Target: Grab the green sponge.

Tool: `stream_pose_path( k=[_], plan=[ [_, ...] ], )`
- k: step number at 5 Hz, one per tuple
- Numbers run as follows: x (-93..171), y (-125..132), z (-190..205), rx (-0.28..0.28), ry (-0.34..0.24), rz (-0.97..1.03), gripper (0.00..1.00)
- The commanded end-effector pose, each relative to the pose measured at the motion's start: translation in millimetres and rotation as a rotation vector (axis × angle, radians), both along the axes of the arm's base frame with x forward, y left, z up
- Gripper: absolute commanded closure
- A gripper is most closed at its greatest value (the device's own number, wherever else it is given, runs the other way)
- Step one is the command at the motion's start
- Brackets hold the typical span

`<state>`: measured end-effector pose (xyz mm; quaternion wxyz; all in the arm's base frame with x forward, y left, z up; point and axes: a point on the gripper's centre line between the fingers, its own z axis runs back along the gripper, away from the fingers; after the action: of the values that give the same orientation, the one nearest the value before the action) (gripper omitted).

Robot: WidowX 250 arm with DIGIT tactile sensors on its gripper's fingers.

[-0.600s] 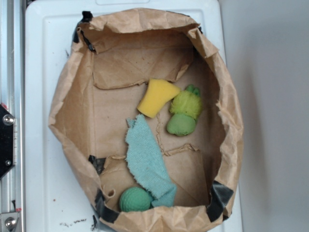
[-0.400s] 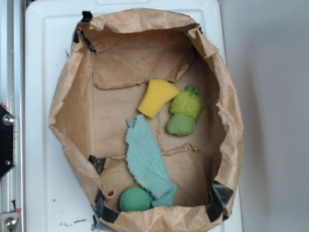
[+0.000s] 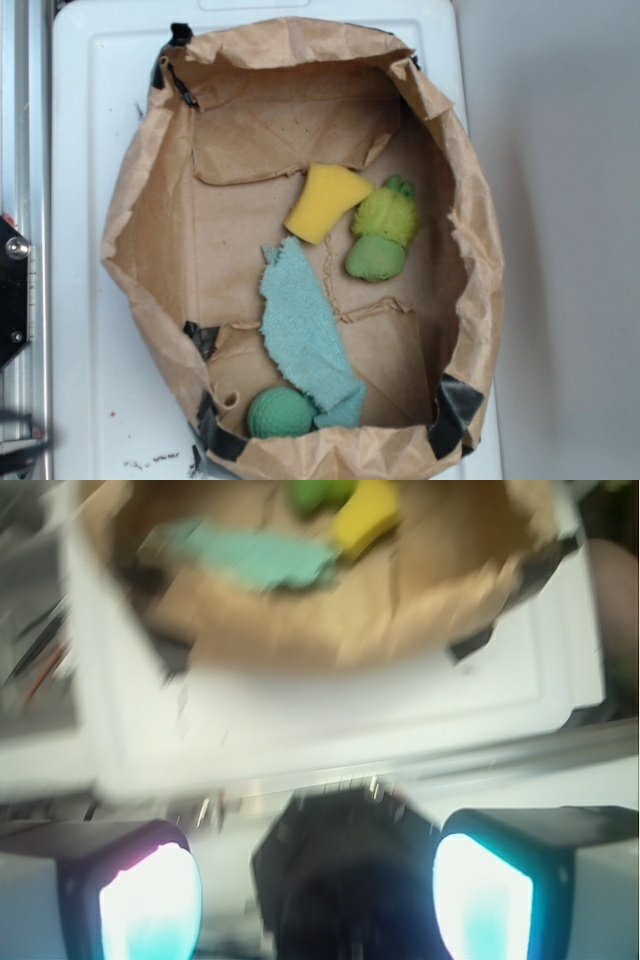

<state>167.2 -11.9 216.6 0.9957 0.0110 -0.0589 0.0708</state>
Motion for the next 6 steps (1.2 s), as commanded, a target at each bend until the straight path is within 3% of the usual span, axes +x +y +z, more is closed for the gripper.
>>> stream_pose_path(
  k=[1, 2, 3, 4, 6],
  plan=[
    [51.4, 32.0, -33.1, 0.083, -0.086, 0.011, 0.0],
    [78.5, 47.0, -50.7, 0.137, -0.136, -0.002, 0.0],
    [99.9, 52.6, -67.1, 0.077, -0.151, -0.056, 0.0],
    [120.6, 60.7, -81.5, 0.104, -0.149, -0.035, 0.0],
    [124.6, 63.4, -102.3, 0.112, -0.112, -0.023, 0.0]
  ],
)
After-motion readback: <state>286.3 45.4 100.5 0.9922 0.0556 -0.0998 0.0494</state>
